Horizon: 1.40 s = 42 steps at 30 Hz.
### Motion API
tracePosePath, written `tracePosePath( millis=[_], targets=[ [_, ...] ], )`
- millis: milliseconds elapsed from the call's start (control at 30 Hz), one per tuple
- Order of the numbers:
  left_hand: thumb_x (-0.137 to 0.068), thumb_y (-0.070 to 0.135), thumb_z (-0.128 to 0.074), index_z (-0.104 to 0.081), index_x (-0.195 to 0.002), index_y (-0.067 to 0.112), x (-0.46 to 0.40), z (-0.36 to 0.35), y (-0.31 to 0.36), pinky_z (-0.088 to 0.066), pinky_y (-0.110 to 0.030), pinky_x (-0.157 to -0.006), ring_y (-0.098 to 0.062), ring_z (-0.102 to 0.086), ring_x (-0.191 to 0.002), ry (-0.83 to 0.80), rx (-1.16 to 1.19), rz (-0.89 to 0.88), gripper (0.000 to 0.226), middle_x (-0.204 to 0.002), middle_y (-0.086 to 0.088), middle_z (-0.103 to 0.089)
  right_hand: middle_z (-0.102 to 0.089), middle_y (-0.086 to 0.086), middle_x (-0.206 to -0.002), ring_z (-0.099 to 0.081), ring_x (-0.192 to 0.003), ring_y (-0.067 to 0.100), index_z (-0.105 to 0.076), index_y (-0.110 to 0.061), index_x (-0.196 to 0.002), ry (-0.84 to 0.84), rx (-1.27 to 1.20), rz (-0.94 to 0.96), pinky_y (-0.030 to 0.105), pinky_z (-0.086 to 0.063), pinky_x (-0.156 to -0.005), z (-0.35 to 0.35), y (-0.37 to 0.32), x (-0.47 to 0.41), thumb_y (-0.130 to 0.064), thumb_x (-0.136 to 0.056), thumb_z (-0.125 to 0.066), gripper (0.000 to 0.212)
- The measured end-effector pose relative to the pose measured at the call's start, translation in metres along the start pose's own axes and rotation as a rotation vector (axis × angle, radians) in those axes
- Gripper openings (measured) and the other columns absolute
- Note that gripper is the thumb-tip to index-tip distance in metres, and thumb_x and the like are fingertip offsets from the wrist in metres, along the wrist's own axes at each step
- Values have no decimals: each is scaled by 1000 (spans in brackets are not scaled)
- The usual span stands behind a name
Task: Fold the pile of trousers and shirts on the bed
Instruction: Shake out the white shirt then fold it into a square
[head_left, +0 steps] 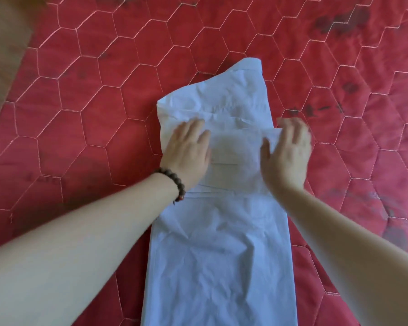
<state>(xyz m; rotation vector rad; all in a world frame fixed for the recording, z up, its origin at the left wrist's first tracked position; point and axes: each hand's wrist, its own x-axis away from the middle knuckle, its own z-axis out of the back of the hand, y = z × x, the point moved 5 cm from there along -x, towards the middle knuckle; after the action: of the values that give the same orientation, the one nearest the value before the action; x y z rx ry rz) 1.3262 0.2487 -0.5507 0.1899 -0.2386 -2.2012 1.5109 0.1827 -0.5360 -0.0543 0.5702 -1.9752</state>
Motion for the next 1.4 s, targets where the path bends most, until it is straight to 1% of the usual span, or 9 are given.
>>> tracePosePath(
  millis=[100, 167, 467, 800, 967, 1067, 1167, 1333, 1400],
  targets=[
    [-97, 48, -30, -23, -152, 13, 18, -34, -4, -4, -51, -119, -34, -6, -148, -186, -153, 102, 66, -161, -11, -14, -41, 22, -146, -37, -137, 38, -51, 3, -133, -320, -14, 357, 50, -27, -113, -38, -37, 30, -13, -92, -56, 45],
    [-93, 56, -27, -17, -154, 23, 21, -38, -12, -4, -56, -118, -40, -3, -147, -169, -177, 162, 69, -162, -10, -10, -25, 8, -158, -16, -148, 24, -35, -6, -147, -481, 65, 425, 46, -10, -120, -59, -45, 44, -27, -102, -40, 50],
    [-91, 61, -25, -8, -154, 28, 23, -40, -16, 1, -53, -119, -38, 5, -148, -156, -136, 233, 73, -162, -14, -1, 4, -10, -161, 10, -148, 10, -2, -40, -152, -552, 273, 359, 47, 10, -118, -64, -6, 24, -61, -95, -9, 61],
    [-72, 91, -10, 21, -150, 21, 63, -33, -20, 9, -51, -119, -34, 30, -142, -313, -133, 62, 109, -156, -17, 28, 16, -3, -161, 17, -147, 18, 9, -38, -151, -592, 364, 212, 55, 8, -117, -47, 18, 7, -67, -88, -2, 71],
    [-98, 36, -30, 26, -144, 14, 93, -27, -19, 1, -52, -120, -48, 20, -141, -305, -218, 55, 75, -155, -28, 18, 26, -3, -158, 26, -145, 17, 17, -42, -147, -673, 312, 348, 57, 8, -116, -42, 13, 23, -88, -72, -12, 92],
    [-94, 13, -18, -4, -154, 12, 84, -17, -12, -5, -55, -119, -50, 5, -144, -220, -252, 72, 62, -156, -32, -2, 26, -4, -158, 27, -144, 17, 20, -43, -146, -684, 325, 446, 60, 6, -116, -39, 9, 31, -94, -67, -18, 101],
    [-90, 8, -9, -36, -146, 9, 71, -7, -6, -9, -58, -118, -43, -12, -146, -70, -300, 36, 62, -153, -27, -28, 19, -3, -160, 22, -146, 20, 19, -42, -147, -674, 357, 522, 66, 3, -113, -37, 3, 40, -91, -70, -20, 99],
    [-89, 7, -1, -32, -147, -1, 64, -8, -8, -7, -43, -120, -37, -21, -145, -70, -162, 65, 65, -152, -26, -30, -9, 12, -161, -5, -149, 31, -17, -17, -153, -604, 389, 578, 71, 1, -110, -28, -8, 53, -76, -80, -40, 97],
    [-87, 5, -2, -34, -143, -7, 68, -6, -11, -17, -45, -119, -41, -26, -142, -48, -73, 98, 66, -150, -29, -31, -22, 19, -157, -19, -145, 37, -30, -4, -149, -566, 398, 601, 72, -8, -110, -27, -11, 58, -52, -83, -61, 87]
  ],
)
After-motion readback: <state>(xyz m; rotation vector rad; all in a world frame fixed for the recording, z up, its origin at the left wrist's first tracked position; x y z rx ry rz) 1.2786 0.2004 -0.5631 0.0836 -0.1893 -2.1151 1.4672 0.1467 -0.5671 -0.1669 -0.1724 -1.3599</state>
